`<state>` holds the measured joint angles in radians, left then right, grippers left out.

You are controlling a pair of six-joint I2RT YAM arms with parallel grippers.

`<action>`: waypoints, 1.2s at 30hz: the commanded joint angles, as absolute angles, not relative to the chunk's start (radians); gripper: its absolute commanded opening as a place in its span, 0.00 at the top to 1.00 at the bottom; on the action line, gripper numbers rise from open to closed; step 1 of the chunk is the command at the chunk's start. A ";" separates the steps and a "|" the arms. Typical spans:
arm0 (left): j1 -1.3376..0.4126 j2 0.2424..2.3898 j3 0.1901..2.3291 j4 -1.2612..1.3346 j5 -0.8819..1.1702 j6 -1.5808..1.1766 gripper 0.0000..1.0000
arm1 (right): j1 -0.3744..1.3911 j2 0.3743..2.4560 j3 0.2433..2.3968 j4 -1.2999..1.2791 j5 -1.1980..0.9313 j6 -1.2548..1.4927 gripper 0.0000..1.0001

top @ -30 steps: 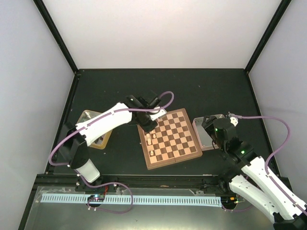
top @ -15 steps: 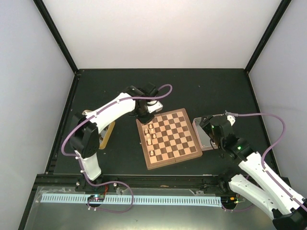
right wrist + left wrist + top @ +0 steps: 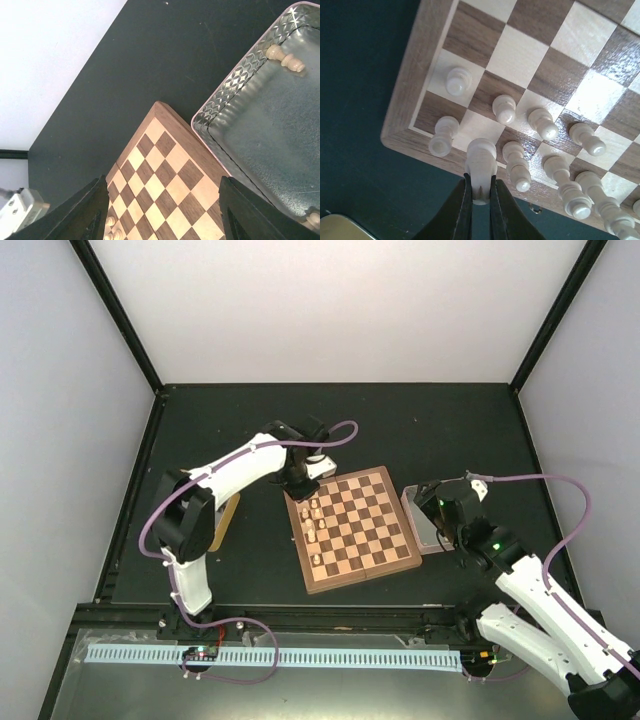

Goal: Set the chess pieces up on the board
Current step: Place the chess piece on the chessboard.

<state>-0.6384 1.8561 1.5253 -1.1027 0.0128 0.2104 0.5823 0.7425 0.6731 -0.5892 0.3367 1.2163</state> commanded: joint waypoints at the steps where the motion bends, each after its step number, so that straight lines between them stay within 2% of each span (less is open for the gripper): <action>1: -0.633 1.885 1.503 -1.124 0.022 0.232 0.92 | 0.580 0.739 0.695 -0.571 0.347 1.215 0.39; 9: -0.631 1.910 1.499 -1.117 0.007 0.226 0.92 | 0.580 0.742 0.690 -0.570 0.339 1.216 0.39; 24: -0.632 1.927 1.496 -1.097 0.018 0.222 0.81 | 0.579 0.742 0.687 -0.570 0.334 1.220 0.39; 31: -0.630 1.929 1.499 -1.092 -0.002 0.216 0.88 | 0.581 0.741 0.687 -0.573 0.334 1.220 0.39; 36: -0.624 1.921 1.500 -1.086 -0.006 0.202 0.87 | 0.580 0.739 0.687 -0.573 0.332 1.217 0.39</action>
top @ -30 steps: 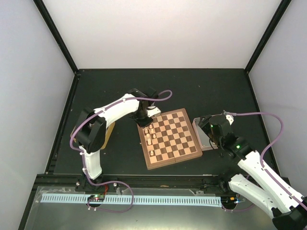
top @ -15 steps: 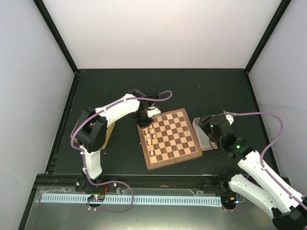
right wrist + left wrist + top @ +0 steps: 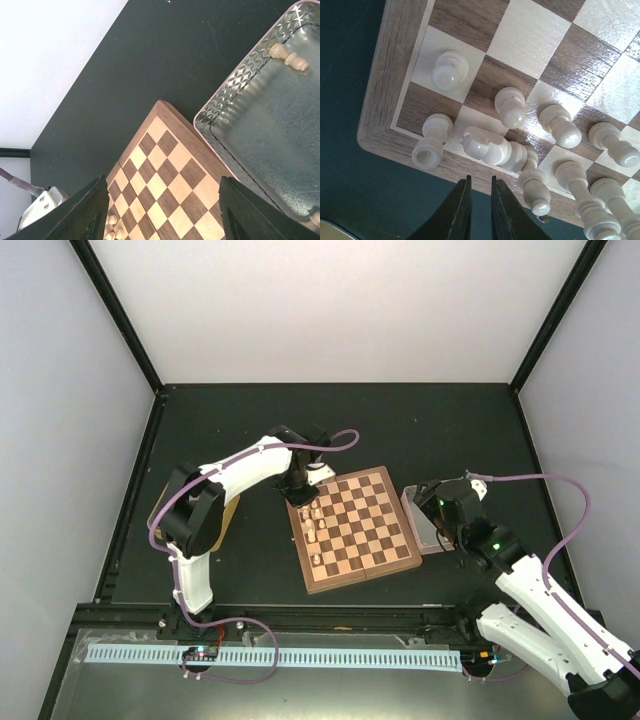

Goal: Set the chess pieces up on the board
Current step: Place the chess piece on the chessboard, then pick up the chess piece from the chessboard.

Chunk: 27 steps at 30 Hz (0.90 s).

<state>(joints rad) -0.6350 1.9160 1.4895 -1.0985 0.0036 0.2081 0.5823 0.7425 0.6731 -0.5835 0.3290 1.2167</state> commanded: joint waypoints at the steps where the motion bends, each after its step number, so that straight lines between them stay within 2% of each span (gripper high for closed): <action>1: -0.620 1.911 1.501 -1.079 -0.002 0.194 0.85 | 0.579 0.740 0.690 -0.572 0.332 1.210 0.39; 7: -0.605 1.778 1.489 -1.024 0.059 0.111 0.78 | 0.580 0.801 0.743 -0.534 0.256 1.051 0.40; 12: -0.551 1.626 1.410 -0.932 0.073 -0.044 0.76 | 0.585 1.009 0.854 -0.514 0.022 0.816 0.45; 15: -0.486 1.500 1.279 -0.819 0.119 -0.162 0.72 | 0.638 1.165 0.944 -0.543 -0.039 0.727 0.47; 21: -0.354 1.236 1.022 -0.585 0.204 -0.351 0.57 | 0.830 1.480 1.221 -0.663 0.020 0.623 0.49; 27: -0.270 1.118 0.828 -0.442 0.250 -0.476 0.53 | 0.944 1.765 1.506 -0.852 0.104 0.587 0.55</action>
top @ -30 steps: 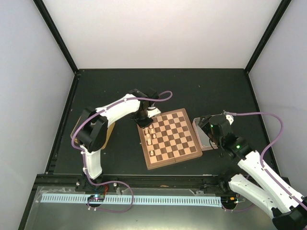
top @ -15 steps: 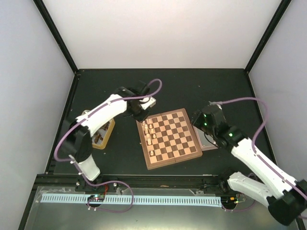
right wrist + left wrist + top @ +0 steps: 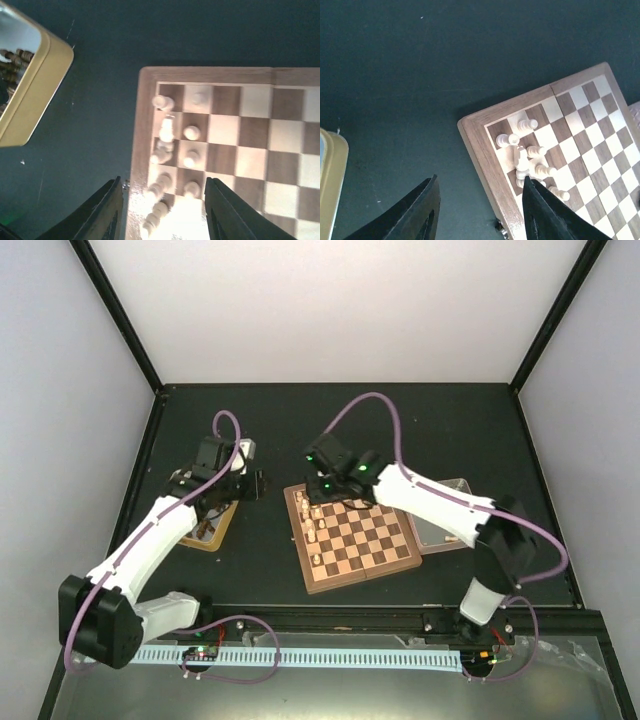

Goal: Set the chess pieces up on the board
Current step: Pick up the chess piece from the chessboard.

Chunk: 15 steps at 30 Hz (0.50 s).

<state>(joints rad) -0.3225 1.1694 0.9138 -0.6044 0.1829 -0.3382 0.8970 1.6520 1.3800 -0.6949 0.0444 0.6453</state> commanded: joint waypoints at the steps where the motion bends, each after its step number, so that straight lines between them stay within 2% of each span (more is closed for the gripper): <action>1: -0.249 1.103 0.802 -0.420 0.265 -0.494 0.53 | 0.954 1.798 1.540 -0.877 0.109 0.588 0.57; 15: -0.151 1.107 0.654 -0.317 0.365 -0.545 0.52 | 0.994 2.049 1.755 -1.003 0.105 0.580 0.70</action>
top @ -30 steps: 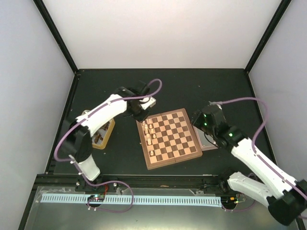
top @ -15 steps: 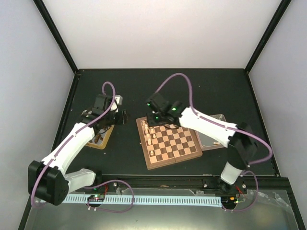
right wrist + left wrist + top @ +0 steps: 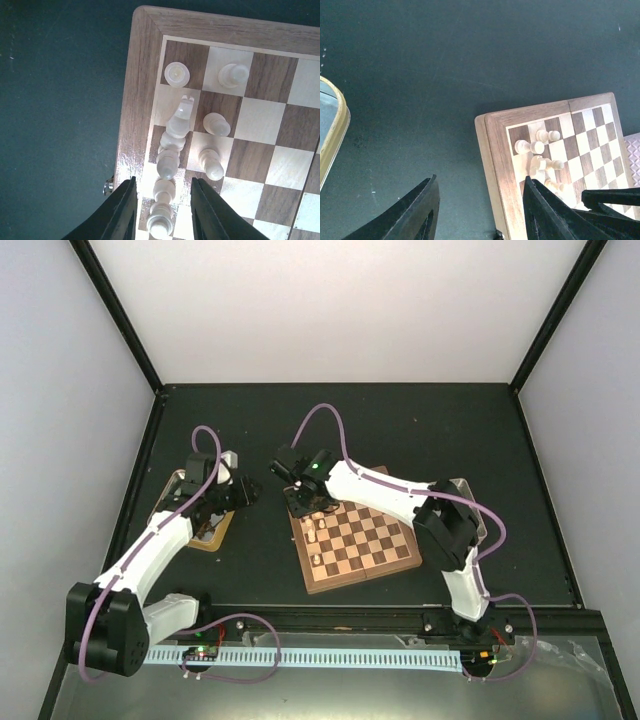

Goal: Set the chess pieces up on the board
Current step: Pick up the chess piece from the chessboard.

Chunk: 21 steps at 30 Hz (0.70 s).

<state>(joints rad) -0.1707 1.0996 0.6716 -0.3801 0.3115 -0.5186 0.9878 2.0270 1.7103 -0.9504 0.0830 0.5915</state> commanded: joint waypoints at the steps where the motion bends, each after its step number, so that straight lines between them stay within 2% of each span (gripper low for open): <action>1: -0.147 1.110 0.650 -0.311 0.374 -0.545 0.52 | 0.994 2.057 1.758 -1.002 0.101 0.580 0.71; 17: -0.122 1.136 0.622 -0.283 0.410 -0.540 0.53 | 0.996 2.149 1.820 -1.031 0.107 0.597 0.81; 21: -0.121 1.144 0.619 -0.275 0.427 -0.540 0.52 | 0.996 2.158 1.824 -1.035 0.103 0.597 0.87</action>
